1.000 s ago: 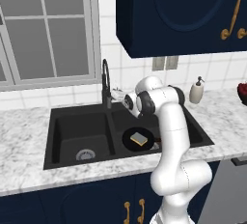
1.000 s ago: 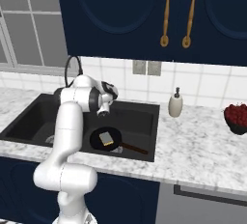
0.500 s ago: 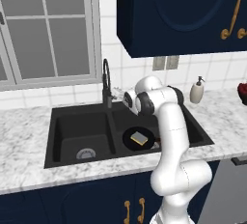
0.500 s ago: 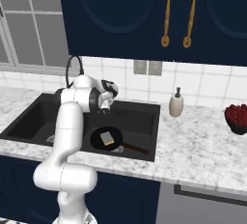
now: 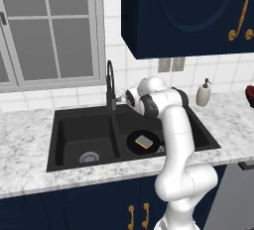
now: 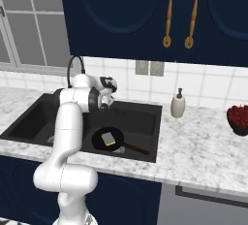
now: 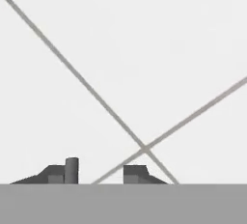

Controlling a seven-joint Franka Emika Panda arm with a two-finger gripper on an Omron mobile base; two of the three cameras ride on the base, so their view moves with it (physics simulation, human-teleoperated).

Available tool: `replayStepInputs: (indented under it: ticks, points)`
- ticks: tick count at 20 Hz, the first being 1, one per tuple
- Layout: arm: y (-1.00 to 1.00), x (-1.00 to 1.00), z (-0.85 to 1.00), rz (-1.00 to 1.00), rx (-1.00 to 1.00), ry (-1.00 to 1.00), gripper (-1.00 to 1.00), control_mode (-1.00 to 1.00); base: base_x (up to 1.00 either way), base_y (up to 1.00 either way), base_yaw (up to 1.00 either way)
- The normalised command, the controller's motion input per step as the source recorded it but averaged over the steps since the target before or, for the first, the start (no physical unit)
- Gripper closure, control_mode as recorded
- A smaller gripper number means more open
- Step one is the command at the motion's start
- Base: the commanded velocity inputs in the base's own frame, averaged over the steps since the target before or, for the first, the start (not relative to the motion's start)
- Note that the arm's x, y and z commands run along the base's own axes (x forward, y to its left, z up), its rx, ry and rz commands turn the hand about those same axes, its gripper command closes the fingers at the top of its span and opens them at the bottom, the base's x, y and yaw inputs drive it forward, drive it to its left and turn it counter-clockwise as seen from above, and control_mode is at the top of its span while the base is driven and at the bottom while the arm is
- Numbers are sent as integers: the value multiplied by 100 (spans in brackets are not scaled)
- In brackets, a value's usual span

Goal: Pick the pan and sponge and place them into the sink. Then turn on the water.

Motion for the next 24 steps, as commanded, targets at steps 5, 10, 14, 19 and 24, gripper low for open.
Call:
replayStepInputs:
  ticks: [5,10,14,19,24]
  points:
    - [-100,-1,0,11,38,26,100,-100,0,0,0]
    - [-100,-14,0,6,43,14,100,-100,0,0,0]
    - [-100,-18,-5,5,45,8,100,-100,0,0,0]
    - [-99,-76,11,4,35,-11,100,-100,0,0,0]
    - [-96,-100,28,1,21,-27,100,-100,0,0,0]
